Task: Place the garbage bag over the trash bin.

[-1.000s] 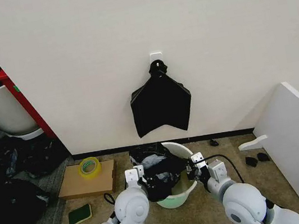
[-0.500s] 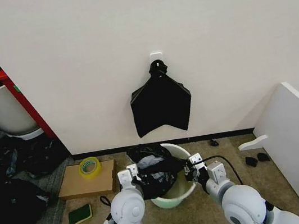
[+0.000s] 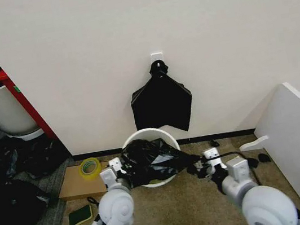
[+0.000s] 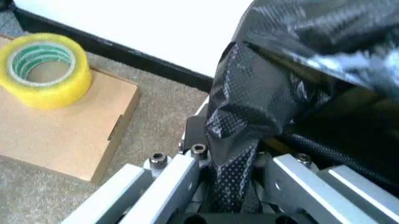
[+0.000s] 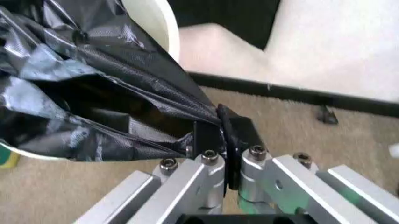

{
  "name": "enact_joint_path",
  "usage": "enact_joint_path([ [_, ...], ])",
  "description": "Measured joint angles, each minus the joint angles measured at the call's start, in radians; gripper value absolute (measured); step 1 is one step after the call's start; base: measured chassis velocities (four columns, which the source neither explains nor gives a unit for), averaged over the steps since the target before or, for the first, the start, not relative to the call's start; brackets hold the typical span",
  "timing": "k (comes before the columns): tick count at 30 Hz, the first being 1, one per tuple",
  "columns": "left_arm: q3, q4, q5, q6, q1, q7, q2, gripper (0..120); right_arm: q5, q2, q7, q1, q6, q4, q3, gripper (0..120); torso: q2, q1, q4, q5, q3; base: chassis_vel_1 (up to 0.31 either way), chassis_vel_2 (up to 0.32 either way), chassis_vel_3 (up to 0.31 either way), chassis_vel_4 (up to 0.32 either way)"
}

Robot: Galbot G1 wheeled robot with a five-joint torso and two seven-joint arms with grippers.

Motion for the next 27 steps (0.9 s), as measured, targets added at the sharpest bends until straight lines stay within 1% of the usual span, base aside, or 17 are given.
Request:
enact_joint_path([
  [1, -0.008, -0.01, 0.0, -0.001, 0.004, 0.001, 0.009, 0, 0.024, -0.006, 0.013, -0.023, -0.019, 0.013, 0.028, 0, 0.0, 0.0, -0.0001, 0.0001, 0.0, 0.0, 0.0, 0.0, 0.0],
  [4, -0.014, -0.024, 0.002, -0.001, 0.015, 0.004, 0.019, 0, 0.035, -0.011, 0.015, -0.057, -0.029, 0.024, 0.046, 0, 0.0, 0.0, -0.0002, -0.0001, 0.0, 0.0, 0.0, 0.0, 0.0],
  [7, -0.016, -0.034, 0.006, -0.001, 0.024, 0.008, 0.022, 0, 0.025, -0.003, 0.01, -0.07, -0.028, 0.026, 0.034, 0, 0.0, 0.0, -0.0001, -0.0001, 0.0, 0.0, 0.0, 0.0, 0.0],
  [9, -0.018, -0.058, 0.011, 0.011, 0.036, 0.015, 0.032, 0, -0.053, 0.013, -0.037, -0.077, 0.0, 0.018, -0.007, 0, 0.0, 0.0, 0.0, -0.0001, 0.0, 0.0, 0.0, 0.0, 0.0],
  [10, -0.019, -0.07, 0.012, 0.021, 0.041, 0.019, 0.039, 0, -0.113, 0.014, -0.081, -0.084, 0.031, 0.012, -0.014, 3, 0.0, 0.0, 0.0, -0.0001, 0.0, 0.0, 0.0, 0.0, 0.0],
  [11, -0.019, -0.07, 0.012, 0.021, 0.041, 0.019, 0.039, 0, -0.113, 0.014, -0.081, -0.084, 0.031, 0.012, -0.014, 3, 0.0, 0.0, 0.0, -0.0001, 0.0, 0.0, 0.0, 0.0, 0.0],
  [14, -0.024, -0.104, 0.016, 0.046, 0.059, 0.039, 0.065, 0, -0.293, 0.011, -0.206, -0.118, 0.138, 0.009, -0.019, 18, 0.0, 0.0, -0.0001, 0.0, 0.0, 0.0, 0.0, 0.0, 0.0],
  [15, -0.024, -0.104, 0.016, 0.046, 0.059, 0.039, 0.065, 0, -0.293, 0.011, -0.206, -0.118, 0.138, 0.009, -0.019, 18, 0.0, 0.0, -0.0001, 0.0, 0.0, 0.0, 0.0, 0.0, 0.0],
  [19, -0.029, -0.136, 0.021, 0.073, 0.071, 0.058, 0.09, 0, -0.585, -0.014, -0.345, -0.169, 0.296, 0.018, -0.009, 36, 0.0, 0.0, 0.0, -0.0001, 0.0, 0.0, 0.0, 0.0, 0.0],
  [20, -0.029, -0.136, 0.021, 0.073, 0.071, 0.058, 0.09, 0, -0.585, -0.014, -0.345, -0.169, 0.296, 0.018, -0.009, 36, 0.0, 0.0, 0.0, -0.0001, 0.0, 0.0, 0.0, 0.0, 0.0],
  [21, -0.03, -0.142, 0.021, 0.077, 0.073, 0.062, 0.095, 0, -0.66, -0.021, -0.37, -0.182, 0.336, 0.017, -0.003, 41, 0.0, 0.0, -0.0002, -0.0002, 0.0, 0.0, 0.0, 0.0, 0.0],
  [22, -0.031, -0.147, 0.021, 0.081, 0.074, 0.065, 0.099, 0, -0.713, -0.025, -0.386, -0.19, 0.363, 0.016, 0.002, 43, 0.0, 0.0, -0.0002, -0.0001, 0.0, 0.0, 0.0, 0.0, 0.0],
  [23, -0.033, -0.154, 0.023, 0.085, 0.076, 0.072, 0.108, 0, -0.815, -0.033, -0.415, -0.201, 0.416, 0.011, 0.016, 50, 0.0, 0.0, -0.0002, -0.0001, 0.0, 0.0, 0.0, 0.0, 0.0],
  [24, -0.034, -0.158, 0.026, 0.087, 0.078, 0.075, 0.112, 0, -0.845, -0.037, -0.425, -0.202, 0.435, 0.009, 0.021, 50, 0.0, 0.0, -0.0002, -0.0001, 0.0, 0.0, 0.0, 0.0, 0.0],
  [25, -0.034, -0.163, 0.031, 0.088, 0.08, 0.082, 0.119, 0, -0.886, -0.046, -0.441, -0.201, 0.459, 0.006, 0.026, 56, 0.0, 0.0, -0.0002, -0.0001, 0.0, 0.0, 0.0, 0.0, 0.0],
  [26, -0.034, -0.163, 0.031, 0.088, 0.08, 0.082, 0.119, 0, -0.886, -0.046, -0.441, -0.201, 0.459, 0.006, 0.026, 56, 0.0, 0.0, -0.0002, -0.0001, 0.0, 0.0, 0.0, 0.0, 0.0],
  [27, -0.035, -0.168, 0.036, 0.091, 0.083, 0.088, 0.125, 0, -0.913, -0.056, -0.453, -0.19, 0.469, 0.0, 0.025, 63, 0.0, 0.0, -0.0003, -0.0001, 0.0, 0.0, 0.0, 0.0, 0.0],
])
